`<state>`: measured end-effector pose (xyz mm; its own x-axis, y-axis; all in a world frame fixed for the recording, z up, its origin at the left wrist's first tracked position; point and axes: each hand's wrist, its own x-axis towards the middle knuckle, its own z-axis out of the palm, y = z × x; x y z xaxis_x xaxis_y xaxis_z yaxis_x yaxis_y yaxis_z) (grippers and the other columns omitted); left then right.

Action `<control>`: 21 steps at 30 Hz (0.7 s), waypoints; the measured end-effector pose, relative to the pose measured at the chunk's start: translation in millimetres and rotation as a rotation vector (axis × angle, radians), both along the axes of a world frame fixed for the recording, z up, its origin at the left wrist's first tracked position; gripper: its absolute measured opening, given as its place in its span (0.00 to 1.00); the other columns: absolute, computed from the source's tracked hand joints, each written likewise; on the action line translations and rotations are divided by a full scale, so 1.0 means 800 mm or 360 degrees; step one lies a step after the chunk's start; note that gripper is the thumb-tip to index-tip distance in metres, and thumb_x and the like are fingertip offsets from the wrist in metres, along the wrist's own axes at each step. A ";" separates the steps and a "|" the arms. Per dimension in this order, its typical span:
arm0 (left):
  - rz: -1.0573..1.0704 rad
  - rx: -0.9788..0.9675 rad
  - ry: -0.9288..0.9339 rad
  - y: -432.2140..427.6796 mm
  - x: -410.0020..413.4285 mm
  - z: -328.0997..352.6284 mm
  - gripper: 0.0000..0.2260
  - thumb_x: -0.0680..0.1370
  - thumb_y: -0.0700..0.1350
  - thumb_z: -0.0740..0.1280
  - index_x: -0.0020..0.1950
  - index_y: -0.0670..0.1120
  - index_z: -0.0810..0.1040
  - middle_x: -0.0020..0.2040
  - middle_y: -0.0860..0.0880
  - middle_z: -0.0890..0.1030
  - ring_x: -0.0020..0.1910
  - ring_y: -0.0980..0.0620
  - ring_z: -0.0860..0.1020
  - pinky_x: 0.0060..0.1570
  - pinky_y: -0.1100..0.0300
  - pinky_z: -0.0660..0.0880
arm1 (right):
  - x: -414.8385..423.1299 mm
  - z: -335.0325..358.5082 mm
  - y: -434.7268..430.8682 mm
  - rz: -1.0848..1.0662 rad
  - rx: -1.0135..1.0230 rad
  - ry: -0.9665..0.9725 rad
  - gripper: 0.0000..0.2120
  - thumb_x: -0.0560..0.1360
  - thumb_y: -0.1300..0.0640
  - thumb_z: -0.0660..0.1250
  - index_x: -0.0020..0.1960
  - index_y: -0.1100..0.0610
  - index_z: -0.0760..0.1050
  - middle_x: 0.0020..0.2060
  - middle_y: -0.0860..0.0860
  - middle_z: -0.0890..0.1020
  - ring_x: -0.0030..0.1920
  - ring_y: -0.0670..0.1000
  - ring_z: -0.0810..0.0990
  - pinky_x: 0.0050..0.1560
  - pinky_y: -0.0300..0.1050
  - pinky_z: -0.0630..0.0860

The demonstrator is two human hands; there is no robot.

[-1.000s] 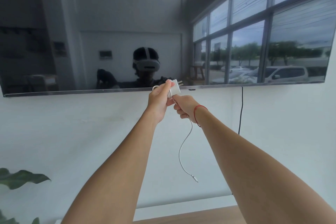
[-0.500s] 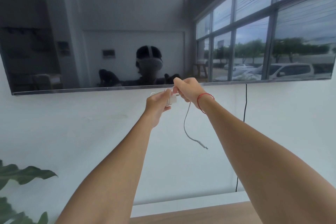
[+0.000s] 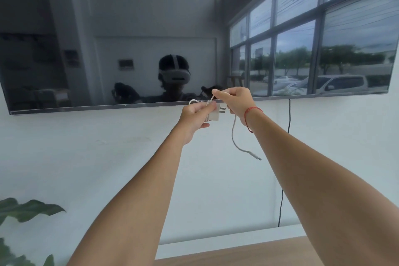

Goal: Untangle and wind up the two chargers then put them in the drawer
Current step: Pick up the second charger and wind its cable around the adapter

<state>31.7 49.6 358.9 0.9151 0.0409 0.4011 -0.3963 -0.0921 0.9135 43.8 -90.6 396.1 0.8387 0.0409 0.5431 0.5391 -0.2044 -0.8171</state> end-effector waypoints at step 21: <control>-0.0223 -0.0399 0.0105 -0.020 -0.001 0.003 0.08 0.77 0.54 0.68 0.46 0.50 0.80 0.56 0.45 0.79 0.59 0.44 0.77 0.66 0.43 0.69 | 0.021 -0.050 0.009 0.0034 0.0441 0.0562 0.18 0.77 0.45 0.63 0.35 0.55 0.70 0.30 0.50 0.69 0.25 0.47 0.60 0.23 0.38 0.59</control>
<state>31.3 33.2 361.3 0.9425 0.0029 0.3341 -0.3284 0.1909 0.9250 60.8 -83.4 355.9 0.9752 -0.0468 0.2163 0.2188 0.0564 -0.9741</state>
